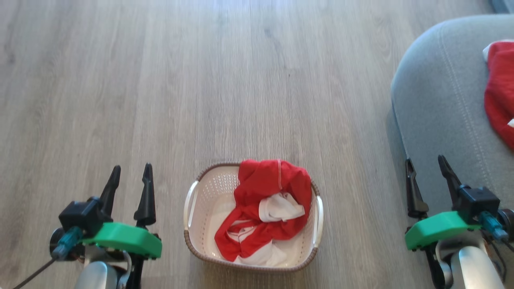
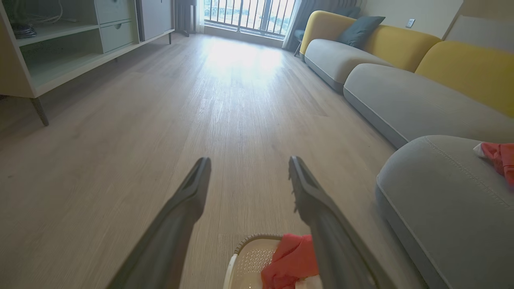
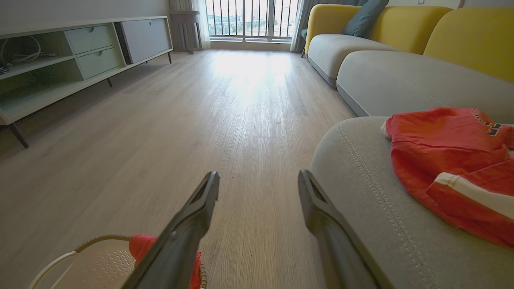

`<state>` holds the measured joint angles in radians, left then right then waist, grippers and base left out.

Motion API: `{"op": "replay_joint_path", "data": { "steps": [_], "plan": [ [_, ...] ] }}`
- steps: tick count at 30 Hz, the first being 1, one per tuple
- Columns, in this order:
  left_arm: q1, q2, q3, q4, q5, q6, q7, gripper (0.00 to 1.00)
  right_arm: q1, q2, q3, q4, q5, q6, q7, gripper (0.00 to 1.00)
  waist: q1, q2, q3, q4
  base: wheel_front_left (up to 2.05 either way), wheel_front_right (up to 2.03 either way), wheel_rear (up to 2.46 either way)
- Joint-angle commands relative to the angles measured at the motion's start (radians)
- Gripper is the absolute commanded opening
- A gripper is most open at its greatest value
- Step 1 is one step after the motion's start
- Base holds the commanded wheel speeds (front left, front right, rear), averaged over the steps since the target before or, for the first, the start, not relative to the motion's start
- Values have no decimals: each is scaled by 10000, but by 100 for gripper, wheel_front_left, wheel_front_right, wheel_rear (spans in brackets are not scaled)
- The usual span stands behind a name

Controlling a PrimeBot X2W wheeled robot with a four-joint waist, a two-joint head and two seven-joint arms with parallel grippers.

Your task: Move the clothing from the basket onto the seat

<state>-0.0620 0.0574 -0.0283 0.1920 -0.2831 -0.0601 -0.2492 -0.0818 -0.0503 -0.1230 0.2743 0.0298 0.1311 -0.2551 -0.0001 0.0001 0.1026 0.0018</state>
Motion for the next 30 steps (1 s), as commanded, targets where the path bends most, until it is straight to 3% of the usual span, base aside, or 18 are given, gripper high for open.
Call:
{"op": "replay_joint_path", "data": {
  "steps": [1,30],
  "plan": [
    [-143,17,397,-346,105,-57,-125,100,-62,1,184,-331,-99,-4,-67,100,1,-1,-148,22,0,0,0],
    [-78,-70,463,-59,-56,-360,-126,100,113,1,317,-295,-28,-4,-67,100,1,-1,-381,-343,0,0,0]
  ]
}}
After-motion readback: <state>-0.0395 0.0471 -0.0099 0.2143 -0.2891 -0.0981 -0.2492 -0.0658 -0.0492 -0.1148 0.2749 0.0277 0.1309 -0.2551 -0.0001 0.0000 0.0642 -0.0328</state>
